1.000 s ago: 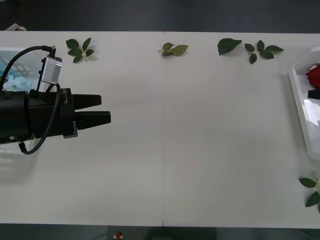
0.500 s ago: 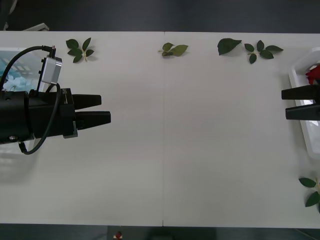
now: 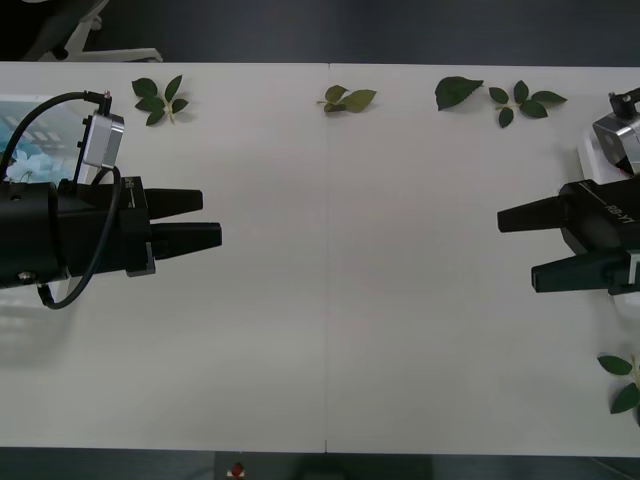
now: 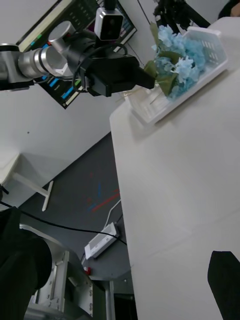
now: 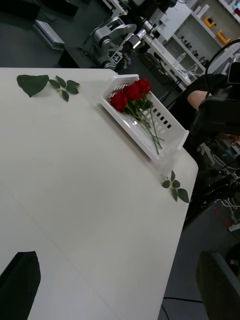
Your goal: Put the red flowers into the right box and the blue flowers into the left box
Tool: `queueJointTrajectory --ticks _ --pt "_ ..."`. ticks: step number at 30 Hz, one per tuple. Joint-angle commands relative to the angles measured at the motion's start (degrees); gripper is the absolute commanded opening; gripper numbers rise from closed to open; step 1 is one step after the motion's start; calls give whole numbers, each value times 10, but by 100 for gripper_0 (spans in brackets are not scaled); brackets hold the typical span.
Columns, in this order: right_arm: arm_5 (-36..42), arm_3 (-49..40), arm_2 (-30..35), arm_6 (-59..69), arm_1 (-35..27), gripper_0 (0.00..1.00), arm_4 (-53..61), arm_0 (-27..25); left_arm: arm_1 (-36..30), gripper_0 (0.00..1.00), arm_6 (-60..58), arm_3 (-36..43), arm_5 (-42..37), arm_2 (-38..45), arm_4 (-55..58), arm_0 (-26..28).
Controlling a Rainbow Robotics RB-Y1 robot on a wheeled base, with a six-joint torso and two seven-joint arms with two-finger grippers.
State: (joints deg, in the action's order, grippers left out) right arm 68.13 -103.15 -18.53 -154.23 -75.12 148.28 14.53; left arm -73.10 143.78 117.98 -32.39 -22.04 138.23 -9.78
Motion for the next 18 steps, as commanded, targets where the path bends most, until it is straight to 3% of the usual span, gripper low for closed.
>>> queueJointTrajectory --ticks 1,18 --pt "-17 -33 4 -8 15 100 5 11 -14 90 -16 12 -3 8 -2 7" --pt "-39 -58 -1 -8 47 100 6 -1 -14 90 -16 12 -3 8 -2 7"
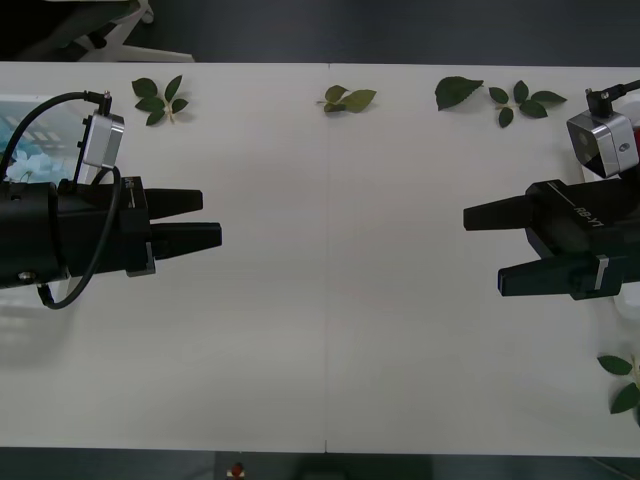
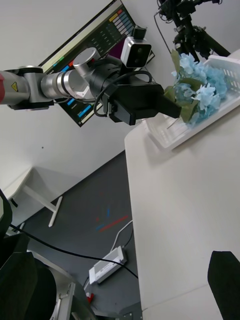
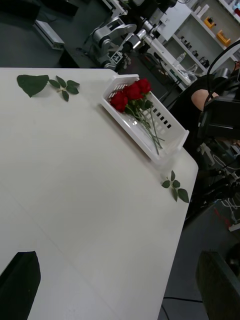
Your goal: Put the red flowers into the right box and the blue flowers into the left box
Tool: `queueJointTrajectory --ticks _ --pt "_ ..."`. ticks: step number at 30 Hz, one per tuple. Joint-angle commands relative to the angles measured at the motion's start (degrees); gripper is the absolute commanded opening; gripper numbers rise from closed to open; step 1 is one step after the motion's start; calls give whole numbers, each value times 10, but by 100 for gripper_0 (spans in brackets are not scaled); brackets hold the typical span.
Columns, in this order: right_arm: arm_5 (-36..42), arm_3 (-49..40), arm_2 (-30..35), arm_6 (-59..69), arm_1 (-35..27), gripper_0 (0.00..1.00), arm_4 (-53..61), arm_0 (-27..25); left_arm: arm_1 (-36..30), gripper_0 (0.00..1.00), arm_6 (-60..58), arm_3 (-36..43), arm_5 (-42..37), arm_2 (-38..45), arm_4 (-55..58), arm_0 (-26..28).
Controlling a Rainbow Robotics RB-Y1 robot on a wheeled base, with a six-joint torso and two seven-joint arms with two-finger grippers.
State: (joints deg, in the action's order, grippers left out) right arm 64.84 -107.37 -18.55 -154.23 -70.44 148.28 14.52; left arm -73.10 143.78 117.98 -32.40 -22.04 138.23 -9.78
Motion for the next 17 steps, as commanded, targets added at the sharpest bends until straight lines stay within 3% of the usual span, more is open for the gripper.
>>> queueJointTrajectory --ticks 1,17 --pt "-6 -16 -1 -8 2 100 8 -1 -14 90 -16 12 -3 8 -2 7" --pt "-12 -16 -1 -8 13 100 14 -1 -14 90 -16 12 -3 8 -2 7"
